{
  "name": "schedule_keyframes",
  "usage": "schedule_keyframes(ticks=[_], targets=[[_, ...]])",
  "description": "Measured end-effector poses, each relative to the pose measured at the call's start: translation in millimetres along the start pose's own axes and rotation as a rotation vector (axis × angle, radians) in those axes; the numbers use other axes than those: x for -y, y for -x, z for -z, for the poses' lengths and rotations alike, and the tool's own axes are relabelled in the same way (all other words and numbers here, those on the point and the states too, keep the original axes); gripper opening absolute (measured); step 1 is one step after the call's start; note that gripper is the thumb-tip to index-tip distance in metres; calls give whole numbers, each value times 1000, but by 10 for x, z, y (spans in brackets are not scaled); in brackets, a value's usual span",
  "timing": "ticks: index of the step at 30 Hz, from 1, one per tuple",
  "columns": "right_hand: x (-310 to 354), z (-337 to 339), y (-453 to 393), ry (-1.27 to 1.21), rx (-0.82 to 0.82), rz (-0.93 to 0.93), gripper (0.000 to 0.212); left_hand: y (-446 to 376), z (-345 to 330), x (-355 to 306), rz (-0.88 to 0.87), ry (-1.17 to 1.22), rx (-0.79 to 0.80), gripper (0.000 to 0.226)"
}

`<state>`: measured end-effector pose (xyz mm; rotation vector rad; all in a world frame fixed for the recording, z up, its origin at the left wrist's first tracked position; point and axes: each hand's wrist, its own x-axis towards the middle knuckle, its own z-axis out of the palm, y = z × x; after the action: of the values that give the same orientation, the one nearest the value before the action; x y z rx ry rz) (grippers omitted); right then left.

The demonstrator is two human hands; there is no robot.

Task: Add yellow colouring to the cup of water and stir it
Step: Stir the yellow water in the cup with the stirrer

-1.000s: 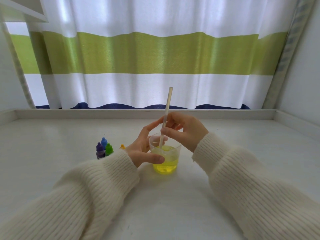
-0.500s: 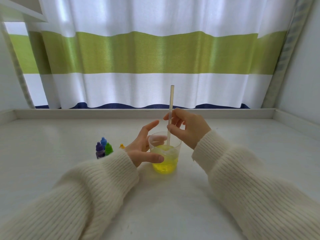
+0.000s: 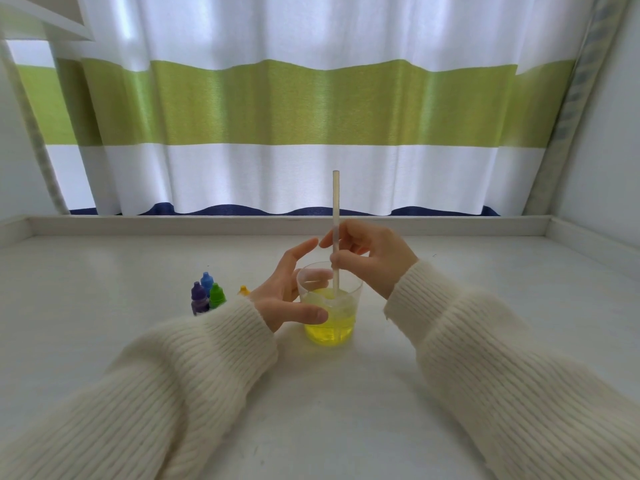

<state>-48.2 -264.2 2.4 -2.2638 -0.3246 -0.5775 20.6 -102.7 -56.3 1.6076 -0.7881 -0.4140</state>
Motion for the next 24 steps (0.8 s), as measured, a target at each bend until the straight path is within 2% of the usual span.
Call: schedule_keyframes(ticks=[7, 12, 18, 24], targets=[[5, -36, 2, -36, 26, 31, 11, 16, -14, -33, -11, 1, 21, 91], [-44, -37, -27, 46, -2, 41, 10, 24, -21, -38, -11, 8, 10, 96], [-83, 3, -30, 168, -48, 53, 15, -6, 3, -10, 8, -15, 17, 92], [-82, 32, -17, 209, -67, 31, 10, 1, 6, 10, -1, -12, 2, 92]])
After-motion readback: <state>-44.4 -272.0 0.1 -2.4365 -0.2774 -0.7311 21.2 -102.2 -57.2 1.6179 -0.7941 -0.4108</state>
